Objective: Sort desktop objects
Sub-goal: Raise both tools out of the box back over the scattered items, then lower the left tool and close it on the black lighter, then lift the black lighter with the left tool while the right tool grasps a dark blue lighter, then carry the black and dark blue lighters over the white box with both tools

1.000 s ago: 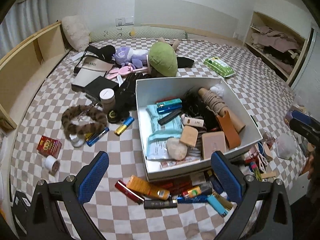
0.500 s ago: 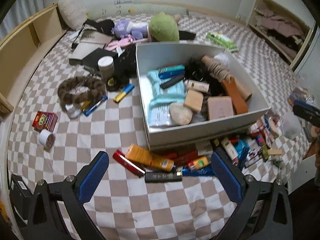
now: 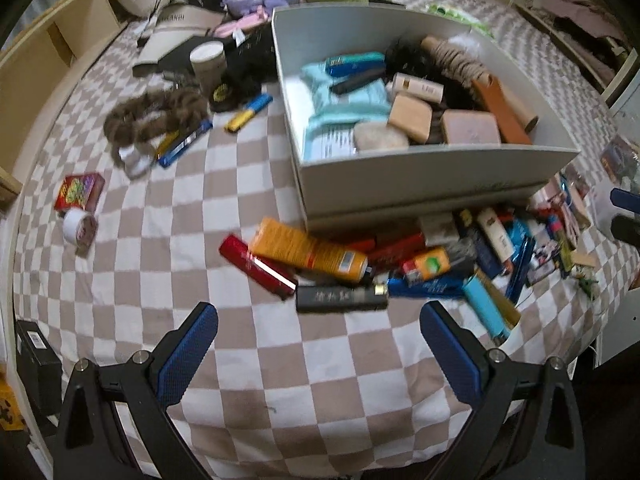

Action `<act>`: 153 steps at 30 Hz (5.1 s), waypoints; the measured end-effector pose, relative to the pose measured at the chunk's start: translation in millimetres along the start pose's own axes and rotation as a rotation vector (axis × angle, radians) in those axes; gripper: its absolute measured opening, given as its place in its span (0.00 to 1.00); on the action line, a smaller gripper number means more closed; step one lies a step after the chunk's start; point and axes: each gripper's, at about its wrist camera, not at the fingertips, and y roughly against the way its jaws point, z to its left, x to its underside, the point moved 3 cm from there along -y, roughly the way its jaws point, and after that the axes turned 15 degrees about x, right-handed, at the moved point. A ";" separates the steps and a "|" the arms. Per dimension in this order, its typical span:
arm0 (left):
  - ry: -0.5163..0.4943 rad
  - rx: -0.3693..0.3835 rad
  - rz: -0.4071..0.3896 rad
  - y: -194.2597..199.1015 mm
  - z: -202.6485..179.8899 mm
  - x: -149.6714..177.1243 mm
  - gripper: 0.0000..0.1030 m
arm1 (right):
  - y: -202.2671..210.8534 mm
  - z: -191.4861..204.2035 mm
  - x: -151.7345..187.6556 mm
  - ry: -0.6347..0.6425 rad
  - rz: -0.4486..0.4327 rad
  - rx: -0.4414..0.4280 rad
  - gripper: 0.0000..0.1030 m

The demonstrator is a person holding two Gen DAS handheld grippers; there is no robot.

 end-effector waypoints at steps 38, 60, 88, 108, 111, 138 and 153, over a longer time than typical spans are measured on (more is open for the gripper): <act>0.132 0.047 0.224 -94.1 3.8 2.8 0.83 | -40.1 18.2 32.1 0.197 0.120 -0.041 1.00; 0.042 0.069 0.215 -74.7 -1.3 15.6 0.80 | -73.8 40.1 49.6 0.508 -0.023 0.156 1.00; -0.032 0.085 0.263 -54.3 -18.5 41.0 0.81 | -112.9 75.2 48.0 0.649 -0.026 0.253 0.95; -0.039 0.047 0.271 -48.2 -38.3 41.4 0.83 | -88.2 61.0 31.7 0.492 0.093 0.141 0.80; -0.042 0.045 0.275 -46.4 -41.9 40.8 0.83 | -83.0 57.5 27.4 0.449 0.112 0.149 0.80; -0.107 0.238 0.102 30.7 -39.4 13.6 0.80 | 22.0 36.6 -14.7 0.135 -0.076 -0.080 0.80; -0.018 0.251 -0.143 54.5 -39.7 -83.6 0.80 | 20.1 25.9 -79.4 -0.011 -0.110 -0.093 0.80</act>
